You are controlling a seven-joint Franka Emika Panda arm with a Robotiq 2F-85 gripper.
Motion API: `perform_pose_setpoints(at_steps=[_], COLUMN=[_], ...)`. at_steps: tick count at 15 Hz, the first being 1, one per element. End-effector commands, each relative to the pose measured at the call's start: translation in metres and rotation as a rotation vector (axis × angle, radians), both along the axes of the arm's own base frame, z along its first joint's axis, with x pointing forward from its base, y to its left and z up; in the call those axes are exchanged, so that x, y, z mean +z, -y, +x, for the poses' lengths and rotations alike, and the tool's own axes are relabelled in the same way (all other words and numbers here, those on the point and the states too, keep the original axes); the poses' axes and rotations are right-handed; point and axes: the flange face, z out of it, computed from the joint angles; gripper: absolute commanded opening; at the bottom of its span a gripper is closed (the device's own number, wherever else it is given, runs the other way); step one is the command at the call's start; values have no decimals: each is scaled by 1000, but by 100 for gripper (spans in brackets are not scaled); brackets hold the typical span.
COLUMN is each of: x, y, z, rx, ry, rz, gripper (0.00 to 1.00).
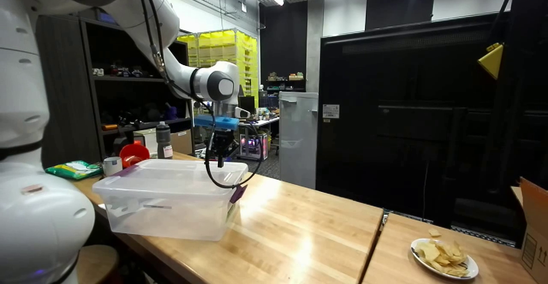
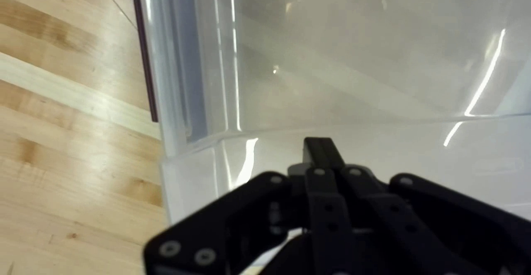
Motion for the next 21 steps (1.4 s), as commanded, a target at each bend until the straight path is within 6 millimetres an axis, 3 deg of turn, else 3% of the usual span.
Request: perform_pose_setpoints(at_steps=[1,8,21], x=[11,17,7], y=[11,27,4], z=[7,14,51], rx=[-28,-65,-43], ry=[7,23,30], rz=[8,4,36], gripper=[0,0,0])
